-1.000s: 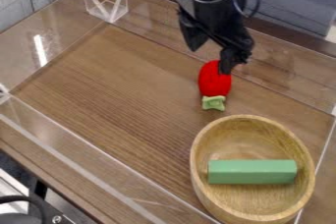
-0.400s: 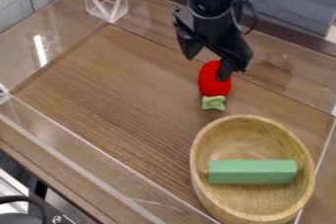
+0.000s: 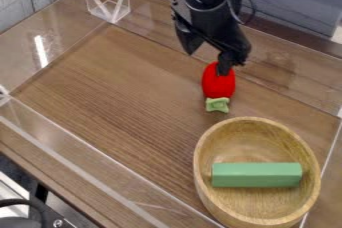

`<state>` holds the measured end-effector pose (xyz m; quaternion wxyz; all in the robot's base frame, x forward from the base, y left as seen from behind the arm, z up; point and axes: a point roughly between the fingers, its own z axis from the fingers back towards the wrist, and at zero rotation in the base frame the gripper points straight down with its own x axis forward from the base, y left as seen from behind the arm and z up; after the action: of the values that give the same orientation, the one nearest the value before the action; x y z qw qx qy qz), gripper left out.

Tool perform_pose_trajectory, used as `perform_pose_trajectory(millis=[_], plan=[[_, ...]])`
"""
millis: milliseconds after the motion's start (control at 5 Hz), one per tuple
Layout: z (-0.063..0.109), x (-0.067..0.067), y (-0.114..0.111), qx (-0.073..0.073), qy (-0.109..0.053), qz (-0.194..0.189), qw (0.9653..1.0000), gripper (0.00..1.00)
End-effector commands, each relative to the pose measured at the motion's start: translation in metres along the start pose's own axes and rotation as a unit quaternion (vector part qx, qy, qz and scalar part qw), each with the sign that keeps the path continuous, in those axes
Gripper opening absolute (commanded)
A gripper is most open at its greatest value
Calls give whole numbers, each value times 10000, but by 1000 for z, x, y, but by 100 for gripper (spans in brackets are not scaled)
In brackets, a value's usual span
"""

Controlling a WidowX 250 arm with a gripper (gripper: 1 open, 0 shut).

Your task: Put the green block in the brown bowl

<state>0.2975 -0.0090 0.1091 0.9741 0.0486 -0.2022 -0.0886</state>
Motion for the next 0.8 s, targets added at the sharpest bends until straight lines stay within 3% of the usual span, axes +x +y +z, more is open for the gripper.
perform_pose_trajectory(millis=[0, 200, 600], plan=[[23, 28, 2, 58, -447, 84, 9989, 100], [30, 35, -8, -40, -412, -19, 9991, 100], [31, 26, -15, -122, -286, -77, 9995, 100]])
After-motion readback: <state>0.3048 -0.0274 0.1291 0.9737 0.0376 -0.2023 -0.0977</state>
